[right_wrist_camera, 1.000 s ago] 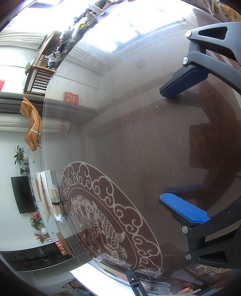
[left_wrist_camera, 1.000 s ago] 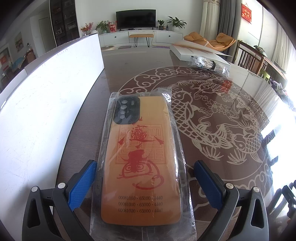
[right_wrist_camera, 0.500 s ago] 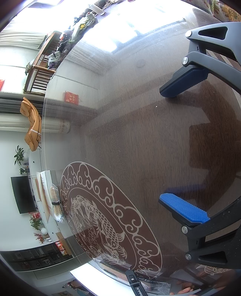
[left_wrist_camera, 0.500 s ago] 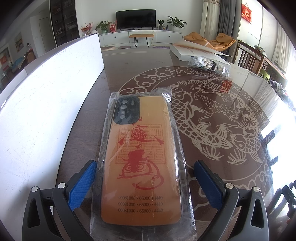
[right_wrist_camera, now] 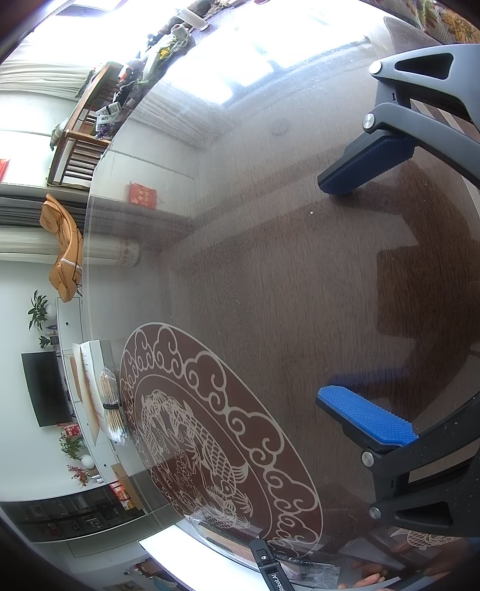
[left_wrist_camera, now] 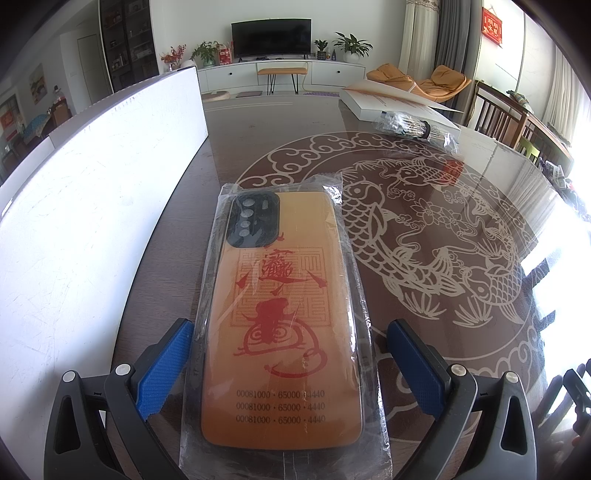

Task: Organize objects
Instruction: 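Lift the bagged phone case with the left gripper and hold it, then grasp the bagged bundle of cotton swabs with the right gripper, then lift the cotton swab bundle with the right gripper and hold it, then carry the phone case left and swabs right over the white bin, release both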

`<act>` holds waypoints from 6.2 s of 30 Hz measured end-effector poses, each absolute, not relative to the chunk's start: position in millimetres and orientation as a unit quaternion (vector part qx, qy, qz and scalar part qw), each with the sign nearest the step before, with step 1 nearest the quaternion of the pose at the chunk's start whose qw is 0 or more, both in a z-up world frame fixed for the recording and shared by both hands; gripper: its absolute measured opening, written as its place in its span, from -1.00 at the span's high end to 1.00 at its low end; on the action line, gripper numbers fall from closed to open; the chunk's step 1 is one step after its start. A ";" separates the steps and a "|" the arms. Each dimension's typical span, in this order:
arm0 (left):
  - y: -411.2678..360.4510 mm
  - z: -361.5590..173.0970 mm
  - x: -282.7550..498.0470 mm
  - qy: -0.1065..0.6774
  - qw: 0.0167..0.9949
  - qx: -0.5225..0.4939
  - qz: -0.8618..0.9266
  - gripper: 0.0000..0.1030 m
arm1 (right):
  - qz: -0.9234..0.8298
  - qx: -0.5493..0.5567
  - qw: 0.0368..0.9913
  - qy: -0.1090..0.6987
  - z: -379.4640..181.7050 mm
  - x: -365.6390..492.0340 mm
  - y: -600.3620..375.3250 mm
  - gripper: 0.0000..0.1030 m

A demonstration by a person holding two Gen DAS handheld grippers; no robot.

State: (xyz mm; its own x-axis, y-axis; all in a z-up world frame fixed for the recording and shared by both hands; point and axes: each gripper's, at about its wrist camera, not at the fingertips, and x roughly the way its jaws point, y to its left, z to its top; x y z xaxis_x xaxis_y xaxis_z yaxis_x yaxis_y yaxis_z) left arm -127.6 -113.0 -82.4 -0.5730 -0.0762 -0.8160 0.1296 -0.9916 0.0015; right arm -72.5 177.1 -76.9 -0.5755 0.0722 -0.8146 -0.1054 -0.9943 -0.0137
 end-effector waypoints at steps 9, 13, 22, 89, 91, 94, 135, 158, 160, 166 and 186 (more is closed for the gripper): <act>-113.1 -82.4 -127.6 0.029 0.058 0.458 -0.886 -1.00 | 0.887 -0.458 0.050 0.018 -76.9 -72.4 177.3 -1.00; -113.2 -82.3 -127.4 0.029 0.058 0.458 -0.886 -1.00 | 0.887 -0.458 0.050 0.018 -76.9 -72.4 177.5 -1.00; -113.3 -82.2 -127.3 0.029 0.058 0.458 -0.886 -1.00 | 0.887 -0.458 0.050 0.018 -76.8 -72.4 177.8 -1.00; -113.6 -82.0 -128.5 0.029 0.058 0.458 -0.886 -1.00 | 0.889 -0.457 -0.013 -0.013 -76.0 -102.1 97.6 -1.00; -113.6 -82.1 -128.5 0.029 0.058 0.458 -0.886 -1.00 | 0.889 -0.457 -0.013 -0.013 -76.5 -102.4 96.5 -1.00; -113.5 -82.0 -128.4 0.029 0.058 0.458 -0.886 -1.00 | 0.889 -0.457 -0.013 -0.013 -76.5 -102.5 96.6 -1.00; -113.8 -82.2 -128.6 0.030 0.058 0.458 -0.886 -1.00 | 0.889 -0.458 -0.013 -0.012 -79.4 -99.0 95.5 -1.00; -103.9 -73.8 -121.4 -0.015 0.006 0.465 -0.885 -0.46 | 0.839 -0.540 -0.069 -0.019 -66.5 -132.1 98.3 -0.35; -105.5 -70.8 -113.5 -0.008 -0.004 0.462 -0.887 -0.45 | 0.838 -0.539 -0.068 -0.053 -61.5 -133.5 92.6 0.44; -113.0 -15.5 -50.3 0.043 -0.040 0.388 -0.920 -0.45 | 0.854 -0.509 -0.108 -0.008 -22.3 -99.9 96.4 0.45; -374.5 38.6 34.7 0.089 0.206 0.401 -0.888 -0.47 | 0.772 -0.487 -0.408 0.014 62.6 -58.4 -233.5 -0.05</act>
